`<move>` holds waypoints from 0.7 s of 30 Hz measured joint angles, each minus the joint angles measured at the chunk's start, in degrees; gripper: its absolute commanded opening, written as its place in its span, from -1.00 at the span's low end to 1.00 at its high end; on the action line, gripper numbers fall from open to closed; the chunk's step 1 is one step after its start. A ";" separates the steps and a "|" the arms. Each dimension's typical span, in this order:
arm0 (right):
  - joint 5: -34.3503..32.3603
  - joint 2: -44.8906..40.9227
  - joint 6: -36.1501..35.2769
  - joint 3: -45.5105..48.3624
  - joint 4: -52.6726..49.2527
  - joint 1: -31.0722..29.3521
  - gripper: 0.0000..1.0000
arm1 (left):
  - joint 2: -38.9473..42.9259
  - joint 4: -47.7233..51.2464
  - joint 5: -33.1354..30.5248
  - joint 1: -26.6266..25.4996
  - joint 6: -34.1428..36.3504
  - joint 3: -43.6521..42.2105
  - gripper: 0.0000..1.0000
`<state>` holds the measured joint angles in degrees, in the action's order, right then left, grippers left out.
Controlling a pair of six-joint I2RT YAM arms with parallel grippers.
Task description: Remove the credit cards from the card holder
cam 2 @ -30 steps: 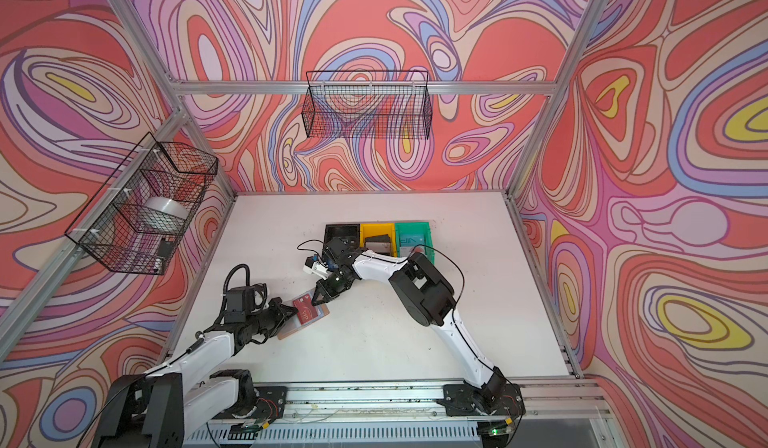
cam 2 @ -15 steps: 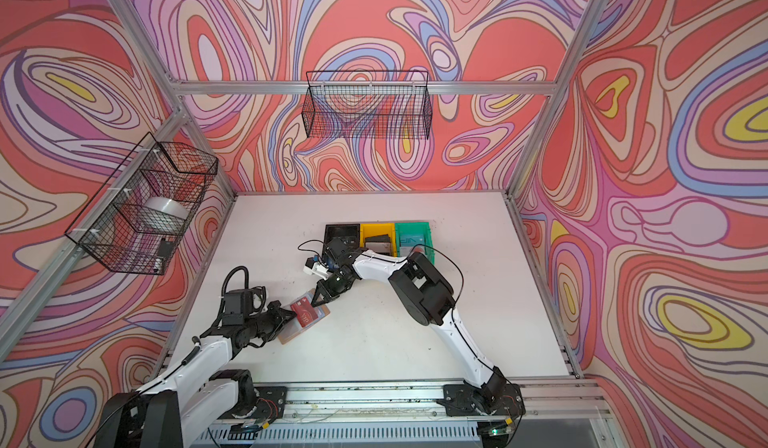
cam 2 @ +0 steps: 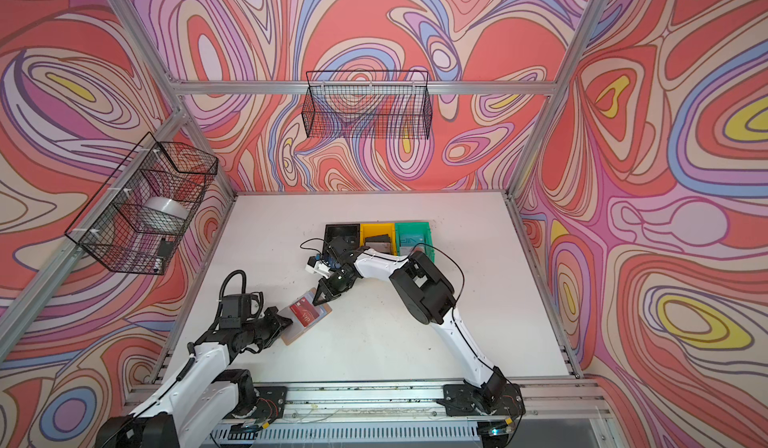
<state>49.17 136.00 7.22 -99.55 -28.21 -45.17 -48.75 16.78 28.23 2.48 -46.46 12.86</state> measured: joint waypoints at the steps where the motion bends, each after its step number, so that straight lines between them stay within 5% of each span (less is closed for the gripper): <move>1: 0.02 0.00 -0.04 -0.02 -0.07 0.09 -0.90 | 1.01 0.90 -0.35 0.07 -0.02 0.11 -1.00; 10: 0.09 0.20 -0.09 -0.63 -1.05 0.33 -0.90 | 2.19 -4.28 1.73 0.15 -2.12 -1.90 -0.64; 21: 0.26 0.28 -0.07 -0.63 -1.05 0.37 -0.90 | -3.13 -14.62 4.70 0.15 -4.68 -2.84 -0.60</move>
<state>49.43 136.29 7.16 -100.18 -29.26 -44.80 -51.88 2.15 32.93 2.63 -51.13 10.02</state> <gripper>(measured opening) 0.052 0.201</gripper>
